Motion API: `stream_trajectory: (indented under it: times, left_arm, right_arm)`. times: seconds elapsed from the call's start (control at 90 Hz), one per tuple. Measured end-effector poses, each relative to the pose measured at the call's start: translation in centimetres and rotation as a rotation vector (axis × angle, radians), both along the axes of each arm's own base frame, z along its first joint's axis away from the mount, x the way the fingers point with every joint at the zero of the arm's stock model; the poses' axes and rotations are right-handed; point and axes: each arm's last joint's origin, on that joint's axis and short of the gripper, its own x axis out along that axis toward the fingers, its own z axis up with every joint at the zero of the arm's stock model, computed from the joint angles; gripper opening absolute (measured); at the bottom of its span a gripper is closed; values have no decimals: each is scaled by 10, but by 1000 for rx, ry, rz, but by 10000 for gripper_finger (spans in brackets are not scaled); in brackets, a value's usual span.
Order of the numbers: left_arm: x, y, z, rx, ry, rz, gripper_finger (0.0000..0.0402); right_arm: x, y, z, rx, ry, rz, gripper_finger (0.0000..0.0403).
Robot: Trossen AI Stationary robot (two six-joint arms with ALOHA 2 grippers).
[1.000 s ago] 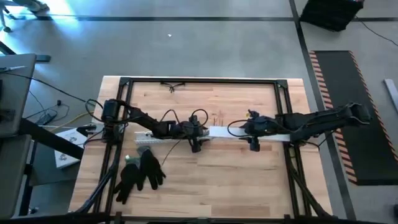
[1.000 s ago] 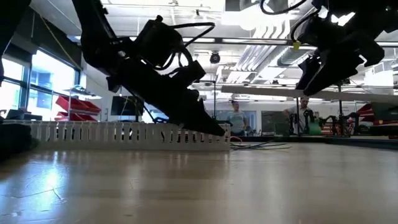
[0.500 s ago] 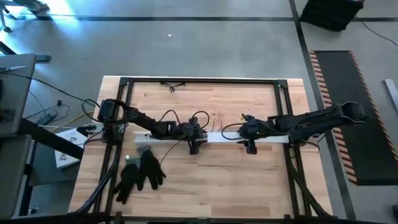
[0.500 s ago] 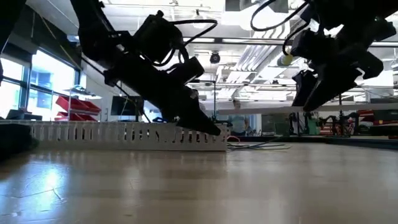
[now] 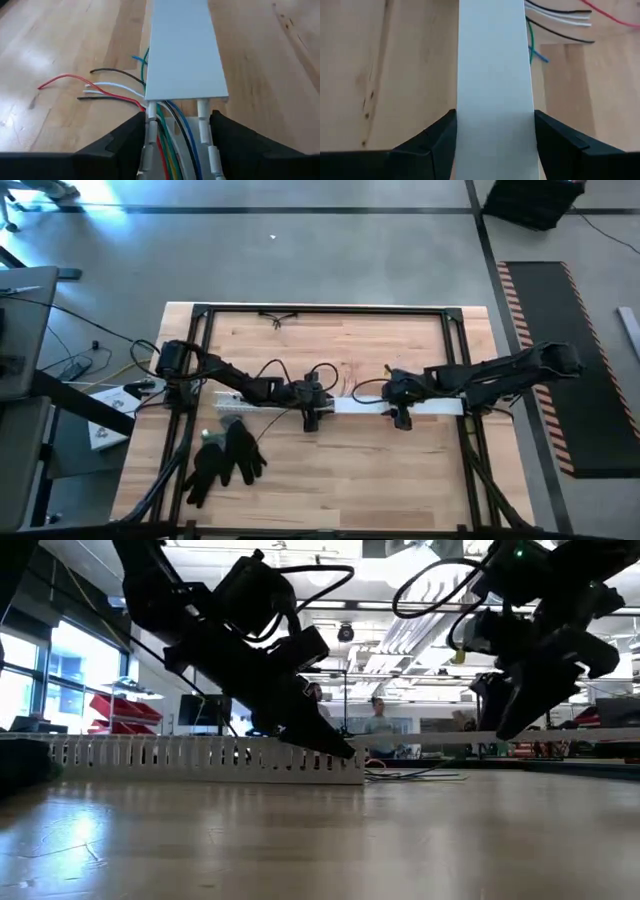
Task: Ziptie cables
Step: Close the white cable duct
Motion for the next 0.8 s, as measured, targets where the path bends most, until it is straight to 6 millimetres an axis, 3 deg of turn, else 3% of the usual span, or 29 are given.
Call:
stream_trajectory:
  times: [0.533, 0.8]
  left_arm:
    - [-1, 0, 2, 0, -2, -2, 195]
    - [-11, 1, 24, 8, 33, -12, 250]
  right_arm:
    - [15, 1, -16, 32, 29, -7, 198]
    - [18, 1, -14, 22, 35, -5, 196]
